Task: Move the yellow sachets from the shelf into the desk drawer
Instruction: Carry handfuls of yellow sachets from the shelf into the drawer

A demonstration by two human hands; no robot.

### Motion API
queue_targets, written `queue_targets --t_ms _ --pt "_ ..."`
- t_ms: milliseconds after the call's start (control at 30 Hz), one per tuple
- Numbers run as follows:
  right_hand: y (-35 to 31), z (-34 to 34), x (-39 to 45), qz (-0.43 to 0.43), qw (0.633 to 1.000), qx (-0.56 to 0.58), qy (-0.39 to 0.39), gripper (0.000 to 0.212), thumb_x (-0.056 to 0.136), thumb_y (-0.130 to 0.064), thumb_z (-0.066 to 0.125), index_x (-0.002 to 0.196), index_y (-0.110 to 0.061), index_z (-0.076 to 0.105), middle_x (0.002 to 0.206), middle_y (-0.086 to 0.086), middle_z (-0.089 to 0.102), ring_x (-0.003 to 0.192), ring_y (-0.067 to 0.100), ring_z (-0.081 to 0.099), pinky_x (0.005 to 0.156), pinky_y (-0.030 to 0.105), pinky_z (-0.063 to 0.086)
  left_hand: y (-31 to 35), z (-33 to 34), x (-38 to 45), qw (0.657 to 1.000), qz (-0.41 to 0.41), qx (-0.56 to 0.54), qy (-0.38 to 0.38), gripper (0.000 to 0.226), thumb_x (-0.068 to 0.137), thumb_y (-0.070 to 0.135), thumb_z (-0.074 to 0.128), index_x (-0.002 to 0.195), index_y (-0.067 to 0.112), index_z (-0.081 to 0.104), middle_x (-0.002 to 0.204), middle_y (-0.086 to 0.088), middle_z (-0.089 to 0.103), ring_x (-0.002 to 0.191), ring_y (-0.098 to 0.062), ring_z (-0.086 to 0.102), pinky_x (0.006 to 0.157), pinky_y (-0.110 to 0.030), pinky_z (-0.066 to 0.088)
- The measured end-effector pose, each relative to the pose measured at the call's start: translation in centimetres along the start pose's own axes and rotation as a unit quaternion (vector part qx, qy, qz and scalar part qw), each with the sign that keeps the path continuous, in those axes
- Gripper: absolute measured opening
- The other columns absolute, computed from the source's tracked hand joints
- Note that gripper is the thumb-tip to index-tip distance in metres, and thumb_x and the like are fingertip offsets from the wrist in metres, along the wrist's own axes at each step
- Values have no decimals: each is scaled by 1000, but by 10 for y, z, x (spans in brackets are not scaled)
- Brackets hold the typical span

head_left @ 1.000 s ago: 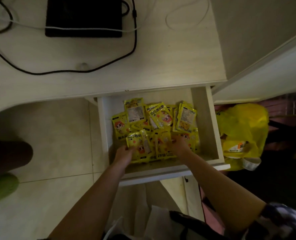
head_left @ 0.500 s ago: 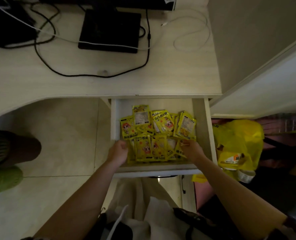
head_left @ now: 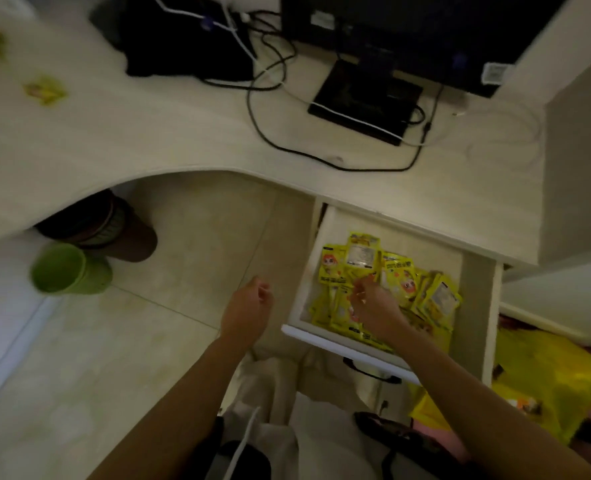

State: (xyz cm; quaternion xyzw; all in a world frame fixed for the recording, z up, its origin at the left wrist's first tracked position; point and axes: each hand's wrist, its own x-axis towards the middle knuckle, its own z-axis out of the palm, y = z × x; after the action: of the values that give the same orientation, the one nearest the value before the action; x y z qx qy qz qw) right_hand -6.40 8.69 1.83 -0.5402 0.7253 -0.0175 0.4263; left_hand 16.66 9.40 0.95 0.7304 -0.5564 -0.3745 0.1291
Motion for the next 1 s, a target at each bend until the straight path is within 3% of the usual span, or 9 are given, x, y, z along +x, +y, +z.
queue_targets --t_ms 133,267,500,667,900,1000 --pt "-61 28 -5 -75 996 -38 -1 30 96 -18 44 124 -9 51 114 11 63 101 28 61 83 38 53 -37 -36 -14 999 -19 -8 44 23 95 21 49 117 17 58 99 -4 67 83 -18 61 74 -31 52" --pt "-120 66 -8 -134 989 -69 -14 25 94 -15 45 113 -4 55 105 18 64 92 33 62 81 44 52 -79 -77 -24 996 -41 11 80 24 96 21 46 119 20 56 96 2 61 80 -13 58 69 -25 45" --pt "-216 135 -12 -170 975 -134 -45 30 99 -21 39 123 -8 51 111 11 63 102 28 60 73 27 39 -166 -151 -30 988 -63 43 136 22 96 24 47 115 21 56 100 0 63 81 -8 50 70 -21 38" --pt "-268 178 -6 -192 970 -139 -61 29 99 -21 39 122 -7 50 108 12 65 100 29 61 79 31 44 -212 -198 -22 982 -71 58 163 21 96 25 46 115 23 55 103 1 64 83 -8 48 71 -23 39" --pt "-347 201 20 -234 961 -138 -59 28 97 -20 41 121 -9 52 105 11 64 91 24 59 75 29 43 -249 -253 5 976 -85 44 194 22 96 25 47 117 22 55 105 2 64 90 -11 54 72 -22 40" --pt "-381 206 40 -251 957 -135 -58 34 96 -21 43 128 -9 51 117 11 63 105 25 59 84 28 43 -257 -277 27 974 -88 36 207 23 96 24 48 117 21 56 105 2 63 97 -14 56 76 -25 44"
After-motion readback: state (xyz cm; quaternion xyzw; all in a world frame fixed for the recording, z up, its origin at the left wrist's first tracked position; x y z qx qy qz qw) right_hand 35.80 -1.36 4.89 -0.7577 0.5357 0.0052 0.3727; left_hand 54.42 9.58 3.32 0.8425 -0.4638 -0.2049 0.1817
